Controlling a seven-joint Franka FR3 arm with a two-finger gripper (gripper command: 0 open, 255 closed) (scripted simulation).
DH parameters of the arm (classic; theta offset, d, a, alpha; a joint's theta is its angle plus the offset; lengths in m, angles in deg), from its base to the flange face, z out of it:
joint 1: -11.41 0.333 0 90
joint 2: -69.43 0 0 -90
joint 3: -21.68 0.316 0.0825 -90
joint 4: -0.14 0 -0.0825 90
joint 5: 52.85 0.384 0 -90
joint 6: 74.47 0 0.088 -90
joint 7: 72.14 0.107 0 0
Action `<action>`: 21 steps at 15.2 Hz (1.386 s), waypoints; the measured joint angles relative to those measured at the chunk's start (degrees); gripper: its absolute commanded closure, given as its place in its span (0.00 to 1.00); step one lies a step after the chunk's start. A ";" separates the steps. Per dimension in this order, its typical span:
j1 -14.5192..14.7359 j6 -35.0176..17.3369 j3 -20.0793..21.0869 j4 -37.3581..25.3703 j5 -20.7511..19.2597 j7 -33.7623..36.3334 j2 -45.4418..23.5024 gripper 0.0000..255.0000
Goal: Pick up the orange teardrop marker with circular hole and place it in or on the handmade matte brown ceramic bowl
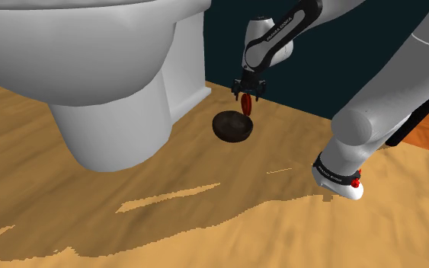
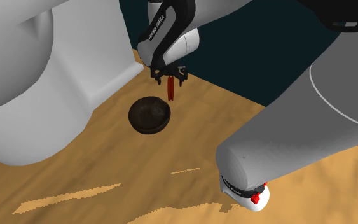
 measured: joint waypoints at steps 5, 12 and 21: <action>0.00 -0.01 0.00 -0.01 0.00 0.00 0.02 1.00; 0.02 0.34 -0.01 -0.07 0.09 -0.09 0.30 1.00; 0.32 7.48 -0.26 -2.32 1.38 -1.35 5.24 1.00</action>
